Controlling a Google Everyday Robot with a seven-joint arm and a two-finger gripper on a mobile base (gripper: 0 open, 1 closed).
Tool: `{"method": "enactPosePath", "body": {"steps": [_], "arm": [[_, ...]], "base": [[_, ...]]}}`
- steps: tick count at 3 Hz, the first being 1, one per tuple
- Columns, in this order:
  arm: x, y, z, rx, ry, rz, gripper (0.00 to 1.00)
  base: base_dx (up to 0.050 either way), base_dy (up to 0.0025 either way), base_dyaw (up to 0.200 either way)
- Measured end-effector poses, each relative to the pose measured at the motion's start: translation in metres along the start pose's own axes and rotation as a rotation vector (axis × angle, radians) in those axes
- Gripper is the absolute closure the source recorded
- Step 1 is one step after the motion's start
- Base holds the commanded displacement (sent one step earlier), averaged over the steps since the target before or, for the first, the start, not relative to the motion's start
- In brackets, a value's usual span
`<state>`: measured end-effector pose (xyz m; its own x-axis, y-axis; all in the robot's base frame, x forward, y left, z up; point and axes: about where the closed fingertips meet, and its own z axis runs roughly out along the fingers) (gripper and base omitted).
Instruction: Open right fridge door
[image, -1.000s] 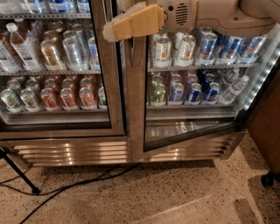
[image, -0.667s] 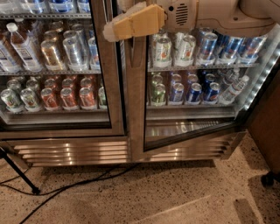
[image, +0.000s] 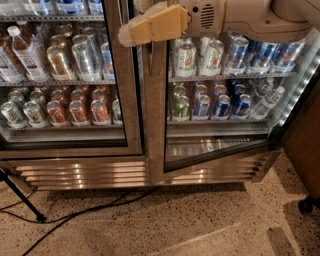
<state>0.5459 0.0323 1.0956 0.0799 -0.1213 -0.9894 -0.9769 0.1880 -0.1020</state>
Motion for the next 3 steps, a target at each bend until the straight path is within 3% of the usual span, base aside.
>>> {"method": "enactPosePath", "body": {"steps": [1, 2, 3], "arm": [[0.004, 0.005, -0.009, 0.031, 0.011, 0.015, 0.0], [0.003, 0.009, -0.009, 0.032, 0.012, 0.015, 0.0], [0.005, 0.017, -0.017, 0.063, 0.027, 0.029, 0.19]], "base": [[0.0, 0.0, 0.0], [0.0, 0.0, 0.0], [0.0, 0.0, 0.0]]}}
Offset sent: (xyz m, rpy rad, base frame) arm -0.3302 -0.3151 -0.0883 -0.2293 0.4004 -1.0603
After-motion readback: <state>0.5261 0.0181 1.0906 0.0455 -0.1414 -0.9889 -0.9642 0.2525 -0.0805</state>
